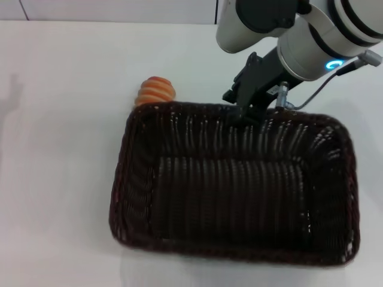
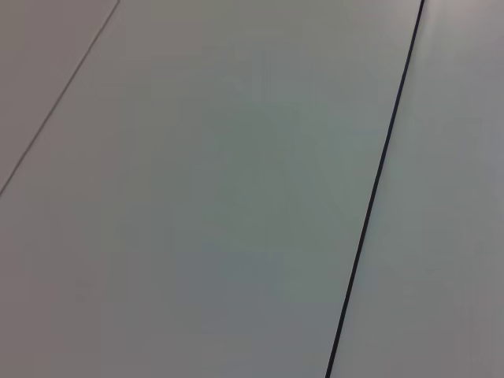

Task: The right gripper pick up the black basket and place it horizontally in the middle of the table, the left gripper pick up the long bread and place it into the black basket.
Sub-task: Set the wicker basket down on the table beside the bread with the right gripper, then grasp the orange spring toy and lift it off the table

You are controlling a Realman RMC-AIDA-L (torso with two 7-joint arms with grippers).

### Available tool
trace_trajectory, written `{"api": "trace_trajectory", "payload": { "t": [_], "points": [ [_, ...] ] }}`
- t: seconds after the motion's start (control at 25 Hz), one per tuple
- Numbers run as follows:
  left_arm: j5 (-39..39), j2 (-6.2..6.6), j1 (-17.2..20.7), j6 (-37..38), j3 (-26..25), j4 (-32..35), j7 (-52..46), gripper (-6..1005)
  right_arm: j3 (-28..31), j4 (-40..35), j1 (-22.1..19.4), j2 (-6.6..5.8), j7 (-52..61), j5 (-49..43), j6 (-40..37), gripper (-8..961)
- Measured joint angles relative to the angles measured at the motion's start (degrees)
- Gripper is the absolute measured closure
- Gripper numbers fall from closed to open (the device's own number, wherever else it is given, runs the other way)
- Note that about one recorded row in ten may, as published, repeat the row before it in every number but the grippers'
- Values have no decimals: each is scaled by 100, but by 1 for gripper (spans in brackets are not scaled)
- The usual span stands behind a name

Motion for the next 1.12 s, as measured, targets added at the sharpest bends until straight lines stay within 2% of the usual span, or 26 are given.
{"api": "trace_trajectory", "payload": {
  "t": [0.24, 0.32, 0.36, 0.48, 0.52, 0.56, 0.68, 0.72, 0.76, 0.88, 0.92, 0.96, 1.08, 1.12],
  "points": [
    [0, 0, -5, 5, -20, 28, -112, 171, -73, 51, 38, 6, 4, 148, -370, 610],
    [-4, 0, -3, 10, -26, 29, -124, 171, -31, -67, -31, 12, 30, 353, -937, 611],
    [-4, 0, -3, 10, -26, 29, -124, 171, -31, -67, -31, 12, 30, 353, -937, 611],
    [-3, 0, -45, -9, -11, 34, -229, 171, 202, -343, -334, 14, 80, 346, -1791, 611],
    [-3, 0, -88, -33, -1, 34, -311, 172, 428, -491, -673, 11, 23, 364, -2500, 611],
    [-3, 0, -88, -33, -1, 34, -311, 172, 428, -491, -673, 11, 23, 364, -2500, 610],
    [27, 7, -157, -50, 52, 20, -379, 172, 585, -580, -1298, 9, -406, 637, -3683, 611],
    [51, 9, -174, -52, 77, 6, -422, 172, 566, -588, -1805, 8, -942, 1110, -4542, 611],
    [51, 9, -174, -52, 77, 6, -422, 172, 566, -588, -1805, 8, -942, 1110, -4542, 612],
    [307, 28, -256, -56, 118, -30, -757, 173, 402, -439, -2579, 15, -2125, 2248, -5747, 613],
    [453, 37, -293, -56, 119, -31, -832, 173, 275, -262, -2963, 21, -3097, 3274, -6311, 614],
    [453, 37, -293, -56, 119, -31, -832, 173, 275, -262, -2963, 21, -3097, 3274, -6311, 614],
    [828, 62, -361, -86, 122, -46, -1016, 173, 136, 58, -3400, 31, -4564, 4923, -6843, 615],
    [890, 73, -371, -113, 122, -62, -1075, 174, 114, 294, -3595, 41, -5357, 5905, -7020, 616]
  ]
}}
